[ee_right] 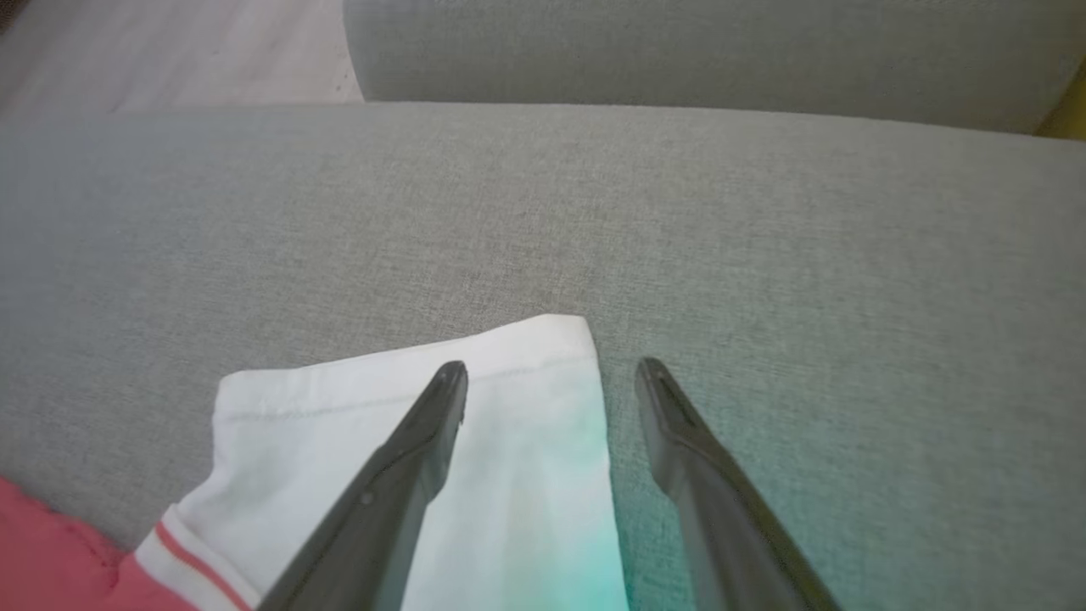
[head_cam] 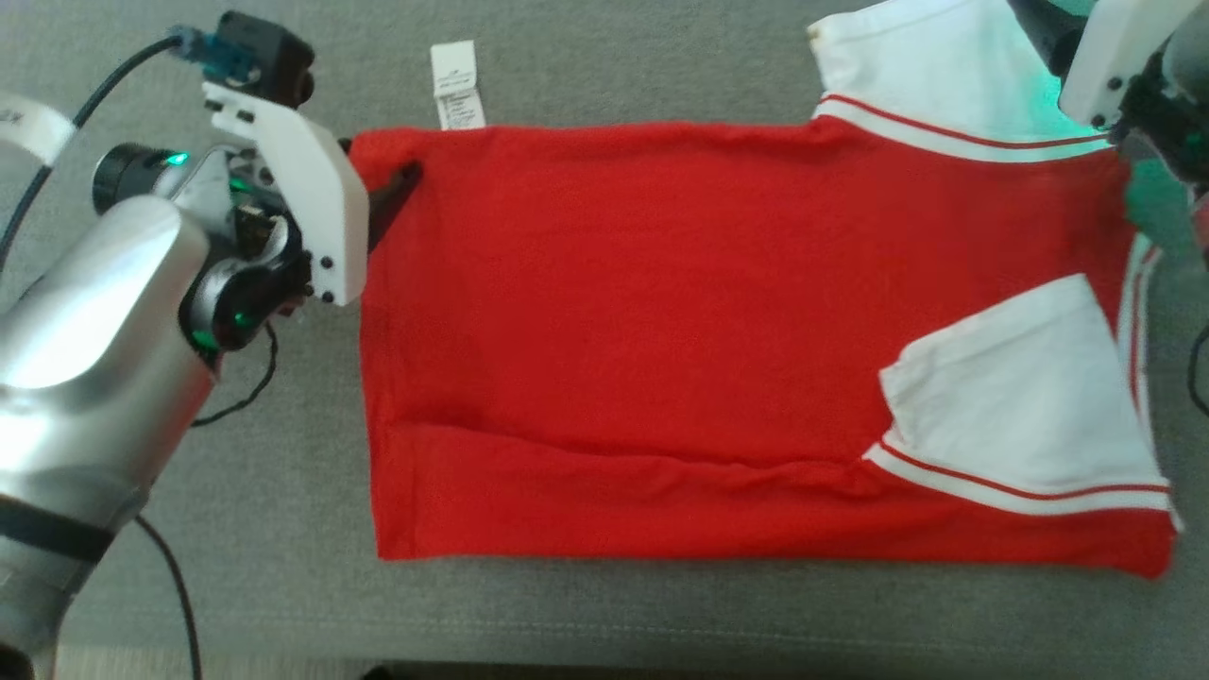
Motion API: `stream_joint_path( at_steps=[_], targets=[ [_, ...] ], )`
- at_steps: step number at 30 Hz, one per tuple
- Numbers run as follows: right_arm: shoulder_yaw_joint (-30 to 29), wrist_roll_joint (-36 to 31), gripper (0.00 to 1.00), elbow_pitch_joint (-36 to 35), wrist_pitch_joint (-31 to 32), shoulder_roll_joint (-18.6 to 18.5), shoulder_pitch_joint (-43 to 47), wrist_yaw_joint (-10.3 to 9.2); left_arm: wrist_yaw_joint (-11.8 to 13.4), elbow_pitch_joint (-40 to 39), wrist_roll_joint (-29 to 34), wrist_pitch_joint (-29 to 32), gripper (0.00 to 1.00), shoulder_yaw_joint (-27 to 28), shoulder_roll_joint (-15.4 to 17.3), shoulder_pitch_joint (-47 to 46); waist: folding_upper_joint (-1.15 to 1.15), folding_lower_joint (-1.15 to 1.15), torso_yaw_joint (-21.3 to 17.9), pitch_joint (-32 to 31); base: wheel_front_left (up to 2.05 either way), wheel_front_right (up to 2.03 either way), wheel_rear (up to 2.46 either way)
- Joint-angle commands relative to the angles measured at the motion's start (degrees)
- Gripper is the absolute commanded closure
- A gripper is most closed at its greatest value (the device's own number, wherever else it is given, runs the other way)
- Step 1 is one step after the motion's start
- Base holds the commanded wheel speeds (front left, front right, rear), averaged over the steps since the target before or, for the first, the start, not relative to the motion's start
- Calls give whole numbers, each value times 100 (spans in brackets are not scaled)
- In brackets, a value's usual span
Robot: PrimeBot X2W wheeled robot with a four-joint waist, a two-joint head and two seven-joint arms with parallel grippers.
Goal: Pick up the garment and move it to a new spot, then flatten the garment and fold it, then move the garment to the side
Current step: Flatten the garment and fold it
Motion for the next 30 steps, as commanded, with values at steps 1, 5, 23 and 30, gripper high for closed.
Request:
stream_joint_path(
  at_steps=[1,5,23,30],
  targets=[
    [100,88,0,0,34,-46,-190,-4,-37,-65,56,-7,0,242,177,-339,0,-1,130,136,0,0,0],
    [378,173,0,474,104,-31,-458,-4,-107,43,40,-8,0,218,104,-415,0,-1,178,213,0,0,0],
    [1393,1152,100,568,140,-112,-640,-4,-172,373,-7,-98,100,223,35,-561,0,-1,80,184,0,0,0],
    [1654,1202,100,738,-725,-170,-785,-4,-145,559,40,-291,100,240,80,-532,0,-1,28,-22,0,0,0]
  ],
)
